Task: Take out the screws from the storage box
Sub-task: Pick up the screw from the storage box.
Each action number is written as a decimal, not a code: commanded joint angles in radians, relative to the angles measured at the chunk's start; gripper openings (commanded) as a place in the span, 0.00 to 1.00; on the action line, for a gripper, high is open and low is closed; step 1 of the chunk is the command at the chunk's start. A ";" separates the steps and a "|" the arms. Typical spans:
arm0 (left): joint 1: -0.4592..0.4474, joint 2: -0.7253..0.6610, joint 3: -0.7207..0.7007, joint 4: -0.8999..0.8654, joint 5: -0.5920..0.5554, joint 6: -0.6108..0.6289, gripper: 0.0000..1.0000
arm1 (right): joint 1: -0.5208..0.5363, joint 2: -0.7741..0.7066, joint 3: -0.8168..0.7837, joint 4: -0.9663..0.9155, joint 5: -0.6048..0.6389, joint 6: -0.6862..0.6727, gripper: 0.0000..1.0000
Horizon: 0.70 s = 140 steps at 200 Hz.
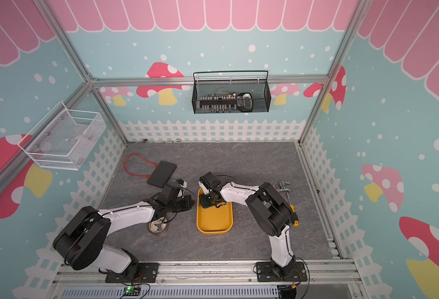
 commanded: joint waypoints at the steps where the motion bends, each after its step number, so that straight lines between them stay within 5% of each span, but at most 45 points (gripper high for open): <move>1: -0.003 0.016 -0.001 0.015 -0.002 0.016 0.00 | 0.012 0.053 0.014 -0.104 0.062 -0.010 0.27; 140: 0.000 -0.002 -0.004 0.015 0.004 0.025 0.00 | 0.028 0.099 -0.020 -0.288 0.196 -0.056 0.25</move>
